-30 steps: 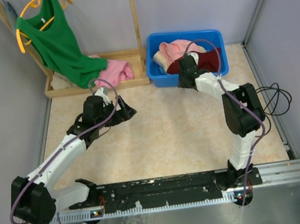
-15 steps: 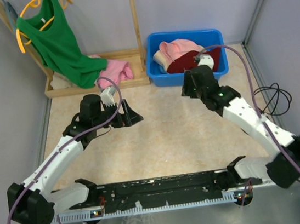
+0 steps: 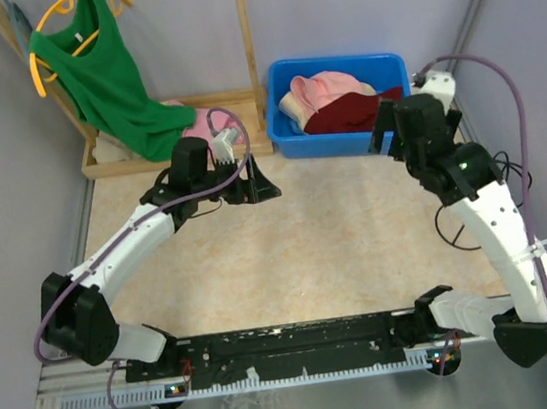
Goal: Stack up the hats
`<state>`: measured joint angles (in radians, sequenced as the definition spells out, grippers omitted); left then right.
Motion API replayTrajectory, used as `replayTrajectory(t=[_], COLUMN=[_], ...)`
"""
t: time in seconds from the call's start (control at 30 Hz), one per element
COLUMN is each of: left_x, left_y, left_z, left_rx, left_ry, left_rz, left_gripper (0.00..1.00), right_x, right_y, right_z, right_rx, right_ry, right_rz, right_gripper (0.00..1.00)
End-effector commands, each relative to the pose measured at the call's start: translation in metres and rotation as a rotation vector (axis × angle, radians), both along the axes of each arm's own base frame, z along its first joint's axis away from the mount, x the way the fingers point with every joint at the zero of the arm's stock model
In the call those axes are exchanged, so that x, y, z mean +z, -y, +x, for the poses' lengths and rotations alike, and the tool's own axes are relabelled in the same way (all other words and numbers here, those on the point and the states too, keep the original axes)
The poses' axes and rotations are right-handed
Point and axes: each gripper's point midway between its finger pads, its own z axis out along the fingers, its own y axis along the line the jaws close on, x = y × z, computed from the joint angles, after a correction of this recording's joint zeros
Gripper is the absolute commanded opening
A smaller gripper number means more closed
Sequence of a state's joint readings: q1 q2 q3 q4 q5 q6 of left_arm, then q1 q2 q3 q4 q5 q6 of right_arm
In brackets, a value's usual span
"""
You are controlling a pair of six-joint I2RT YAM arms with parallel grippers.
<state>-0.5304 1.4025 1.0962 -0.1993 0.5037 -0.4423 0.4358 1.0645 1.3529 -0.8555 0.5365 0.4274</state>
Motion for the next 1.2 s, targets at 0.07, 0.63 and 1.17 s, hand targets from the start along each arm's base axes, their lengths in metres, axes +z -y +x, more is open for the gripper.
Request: replayTrajectory(t=[0.07, 0.63, 1.17], left_x=[0.014, -0.007, -0.048], left_y=[0.013, 0.011, 0.013], left_z=[-0.017, -0.039, -0.037], left_rx=[-0.099, -0.235, -0.28], left_ry=[-0.1, -0.17, -0.249], left_rz=[-0.033, 0.024, 0.079], left_gripper=[0.88, 0.89, 0.89], right_x=[0.056, 0.016, -0.013], right_y=[0.049, 0.138, 0.186], right_z=[-0.008, -0.045, -0.061], right_rx=[-0.218, -0.623, -0.728], right_ry=[0.083, -0.145, -0.239], right_rz=[0.073, 0.305, 0.282], right_gripper=[0.99, 0.85, 0.72])
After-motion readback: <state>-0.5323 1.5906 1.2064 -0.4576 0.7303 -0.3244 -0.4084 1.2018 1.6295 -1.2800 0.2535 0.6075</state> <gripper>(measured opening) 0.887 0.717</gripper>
